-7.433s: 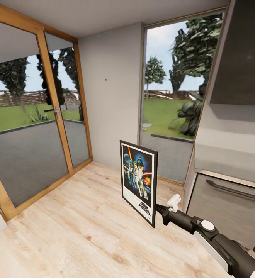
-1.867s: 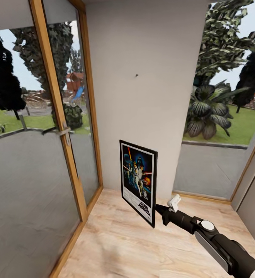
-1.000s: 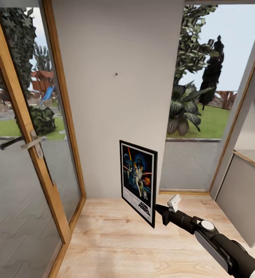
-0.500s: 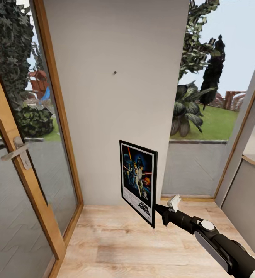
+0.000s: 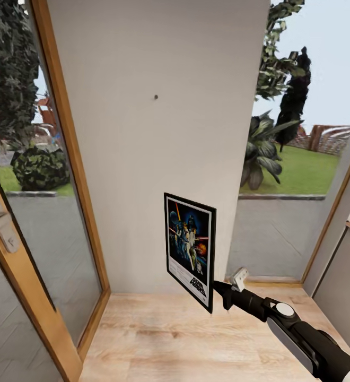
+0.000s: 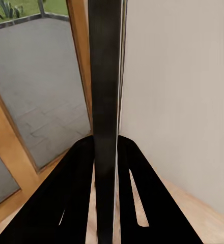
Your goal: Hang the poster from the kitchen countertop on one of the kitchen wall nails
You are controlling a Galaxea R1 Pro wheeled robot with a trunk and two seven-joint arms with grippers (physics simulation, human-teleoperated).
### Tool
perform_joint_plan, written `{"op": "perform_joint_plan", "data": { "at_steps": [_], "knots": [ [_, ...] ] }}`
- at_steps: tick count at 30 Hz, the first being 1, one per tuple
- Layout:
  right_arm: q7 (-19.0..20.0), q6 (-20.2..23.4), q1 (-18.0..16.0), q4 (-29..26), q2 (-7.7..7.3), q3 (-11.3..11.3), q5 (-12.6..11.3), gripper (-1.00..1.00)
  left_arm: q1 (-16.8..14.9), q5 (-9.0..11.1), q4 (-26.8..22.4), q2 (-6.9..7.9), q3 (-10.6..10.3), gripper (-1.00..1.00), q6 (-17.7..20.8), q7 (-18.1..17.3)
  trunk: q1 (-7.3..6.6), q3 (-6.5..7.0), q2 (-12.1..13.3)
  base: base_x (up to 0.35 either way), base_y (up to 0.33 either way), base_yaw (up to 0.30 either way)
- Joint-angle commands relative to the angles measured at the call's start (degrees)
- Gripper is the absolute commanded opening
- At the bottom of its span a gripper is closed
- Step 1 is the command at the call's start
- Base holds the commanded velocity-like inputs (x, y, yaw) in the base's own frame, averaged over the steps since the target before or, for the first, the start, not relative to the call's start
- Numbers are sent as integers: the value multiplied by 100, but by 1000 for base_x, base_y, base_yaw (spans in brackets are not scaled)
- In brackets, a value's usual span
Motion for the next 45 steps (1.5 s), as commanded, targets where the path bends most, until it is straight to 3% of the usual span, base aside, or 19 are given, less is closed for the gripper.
{"op": "perform_joint_plan", "data": {
  "at_steps": [1, 5, 8, 14, 15, 17, 21, 22, 27, 30, 32, 33, 38, 45],
  "knots": [
    [19, -10, -5, 7, -5, 21, -59, -100, 3, 32, -2, -2, 12, 100, -4, -38, 5, 0, -2, 316, 0, 0],
    [21, -2, -6, -5, -10, 14, -59, -100, 3, 32, 6, -2, 4, 100, -12, -37, 5, 0, -2, 61, 0, 0],
    [40, 11, -5, -357, -14, 12, -73, -100, 3, 39, 8, -2, -6, 100, -13, -44, 5, 0, -2, 5, 0, 0],
    [521, 998, -8, -1237, 7, -82, -61, -100, 3, 40, 9, -2, -18, 100, -13, -53, 5, 0, -2, 0, 0, 0],
    [521, 998, -8, -1237, 7, -82, -61, -100, 3, 40, 9, -2, -18, 100, -13, -53, 5, 0, -2, 0, 0, 0],
    [595, 1446, -39, -1597, 17, -292, -70, -100, 3, 40, 14, -2, -21, 100, -13, -54, 5, 0, -2, 0, 0, 0],
    [790, 1986, -136, -1951, 26, -429, -80, -100, 3, 40, 16, -2, -23, 100, -13, -74, 5, 0, -2, 0, 0, 0],
    [967, 2284, -314, -2072, 30, -462, -83, -100, 3, 37, 16, -2, -20, 100, -13, -194, 5, 0, -2, 0, 0, 0],
    [1293, 2873, -896, -2180, 37, -492, -103, -100, 3, 26, 16, 9, 13, 100, -13, -769, 5, 0, -2, 0, 0, 0],
    [1523, 3279, -1391, -2199, 58, -495, -303, -100, 3, 24, 16, 14, 26, 100, -13, -980, 5, 0, -2, 0, 0, 0],
    [1572, 3414, -1589, -2202, 67, -499, -428, -100, 3, 24, 16, 14, 30, 100, -13, -1019, 5, 0, -2, 0, 0, 0],
    [1616, 3562, -1887, -2205, 75, -502, -592, -100, 3, 23, 13, 15, 34, 100, -13, -1054, 5, 0, -2, 0, 0, 0],
    [1651, 3881, -2358, -2206, 81, -537, -798, -100, 3, 23, 9, 16, 37, 100, -13, -1082, 5, 0, -2, 0, 0, 0],
    [1668, 4190, -2802, -2182, 83, -990, -1361, -100, 3, 23, -1, 16, 38, 100, -13, -1090, 5, 0, -2, 0, 0, 0]
  ]
}}
